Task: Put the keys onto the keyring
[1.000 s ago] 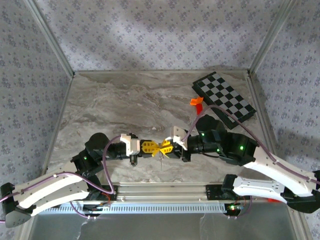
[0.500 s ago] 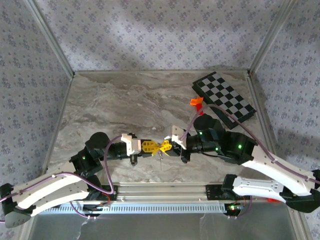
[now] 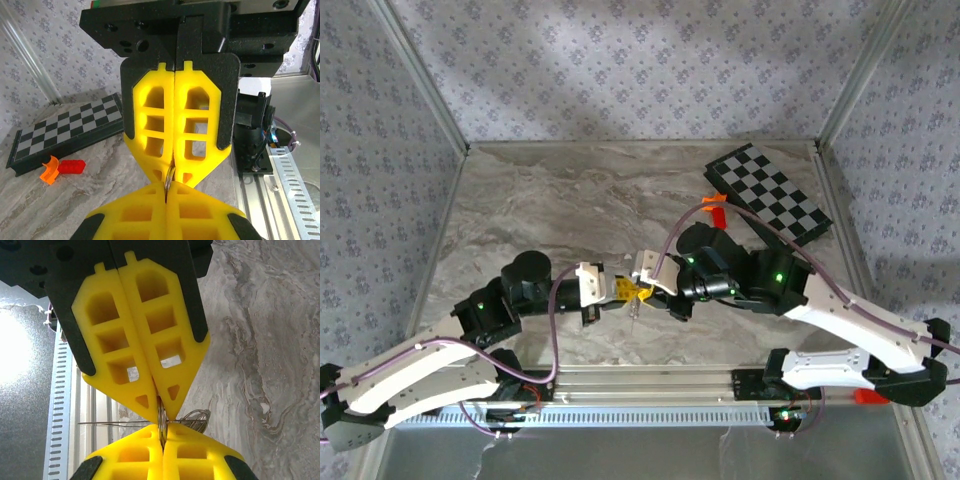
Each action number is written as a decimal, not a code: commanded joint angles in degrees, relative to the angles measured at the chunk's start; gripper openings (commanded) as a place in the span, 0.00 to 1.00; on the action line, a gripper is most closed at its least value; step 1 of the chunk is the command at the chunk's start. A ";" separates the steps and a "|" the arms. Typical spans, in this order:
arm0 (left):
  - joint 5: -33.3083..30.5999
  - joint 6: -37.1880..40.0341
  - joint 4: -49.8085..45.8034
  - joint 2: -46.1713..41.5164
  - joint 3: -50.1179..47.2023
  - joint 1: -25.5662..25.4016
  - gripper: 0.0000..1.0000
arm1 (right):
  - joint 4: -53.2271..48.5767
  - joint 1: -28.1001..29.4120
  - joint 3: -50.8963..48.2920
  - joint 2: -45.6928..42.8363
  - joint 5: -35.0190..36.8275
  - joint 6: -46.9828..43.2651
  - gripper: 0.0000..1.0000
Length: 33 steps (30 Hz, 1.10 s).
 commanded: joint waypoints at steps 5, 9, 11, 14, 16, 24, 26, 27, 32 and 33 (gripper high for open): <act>3.27 -4.23 8.81 -5.65 -1.85 -0.20 0.00 | 9.22 1.03 -4.21 -4.57 0.05 1.98 0.08; 5.48 -6.67 16.86 -8.14 -7.12 -0.20 0.00 | 21.29 1.21 -13.45 -8.85 -2.19 4.76 0.22; 7.72 -8.23 19.34 -8.59 -8.09 -0.20 0.00 | 25.89 1.39 -16.44 -10.23 -4.91 5.94 0.26; 9.54 -9.59 23.89 -9.81 -10.05 -0.20 0.00 | 33.68 2.08 -21.20 -13.42 -5.78 7.56 0.32; 9.84 -9.95 25.70 -10.13 -11.00 -0.20 0.00 | 35.81 2.07 -22.43 -15.08 -6.99 7.97 0.35; 11.67 -9.78 25.23 -10.29 -10.82 -0.20 0.00 | 34.85 2.77 -22.27 -18.33 -6.15 7.56 0.42; 11.91 -9.86 25.23 -10.45 -10.83 -0.20 0.00 | 35.09 2.77 -22.57 -18.35 -6.80 7.67 0.37; 12.00 -9.89 25.12 -10.54 -10.82 -0.20 0.00 | 34.85 2.74 -22.46 -18.01 -6.82 7.73 0.34; 11.85 -9.27 23.28 -10.92 -9.99 -0.20 0.00 | 32.90 2.74 -21.65 -16.99 -7.68 7.06 0.21; 11.83 -9.31 23.31 -10.95 -9.91 -0.17 0.00 | 32.33 2.73 -21.61 -16.91 -7.48 6.82 0.17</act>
